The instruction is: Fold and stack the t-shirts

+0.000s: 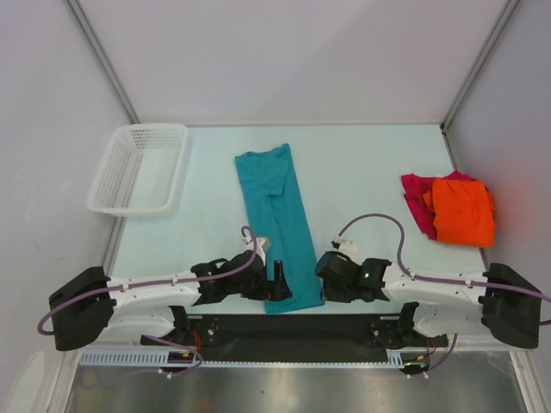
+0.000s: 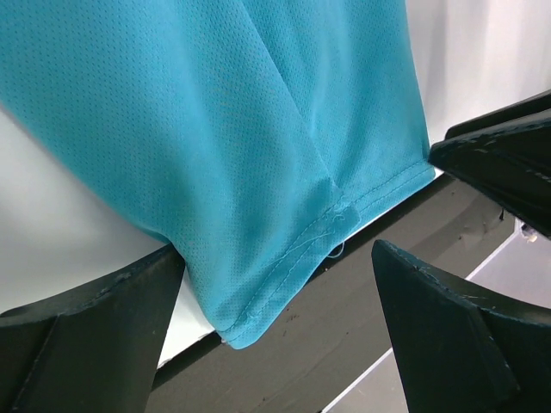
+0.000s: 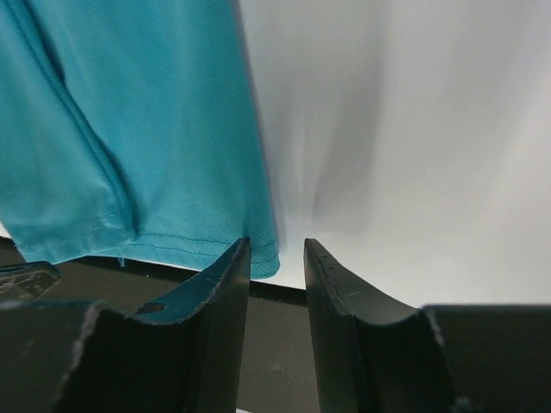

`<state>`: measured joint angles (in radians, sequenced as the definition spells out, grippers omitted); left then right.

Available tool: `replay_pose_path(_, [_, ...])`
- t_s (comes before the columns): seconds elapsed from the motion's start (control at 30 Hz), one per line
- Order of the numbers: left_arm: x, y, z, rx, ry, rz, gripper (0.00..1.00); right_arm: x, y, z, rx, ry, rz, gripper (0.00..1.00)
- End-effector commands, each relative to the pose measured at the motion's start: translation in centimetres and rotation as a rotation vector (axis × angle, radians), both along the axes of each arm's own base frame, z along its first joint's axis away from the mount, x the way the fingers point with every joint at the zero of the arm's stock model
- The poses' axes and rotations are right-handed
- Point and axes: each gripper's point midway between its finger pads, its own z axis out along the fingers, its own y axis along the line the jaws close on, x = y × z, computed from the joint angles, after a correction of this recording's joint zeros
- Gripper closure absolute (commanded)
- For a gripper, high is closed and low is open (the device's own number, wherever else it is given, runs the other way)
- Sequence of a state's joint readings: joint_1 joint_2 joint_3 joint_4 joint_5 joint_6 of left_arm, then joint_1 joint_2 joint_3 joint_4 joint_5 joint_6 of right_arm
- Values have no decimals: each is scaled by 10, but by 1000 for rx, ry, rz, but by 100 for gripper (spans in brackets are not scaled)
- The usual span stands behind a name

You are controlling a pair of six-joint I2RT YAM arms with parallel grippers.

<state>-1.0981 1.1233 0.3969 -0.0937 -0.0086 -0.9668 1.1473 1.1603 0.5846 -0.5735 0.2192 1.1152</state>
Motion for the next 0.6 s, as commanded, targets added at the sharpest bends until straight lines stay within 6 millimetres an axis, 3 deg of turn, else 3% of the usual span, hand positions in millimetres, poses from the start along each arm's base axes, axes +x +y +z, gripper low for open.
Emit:
replay_pose_path(0.0, [-11,32,-34,185,39,-9,1,2,11,-4,54,-11,-37,63])
replay_pose_path(0.57, [-25,56,-38,238,83,20,1,1,13,-23,63,-13,-47,63])
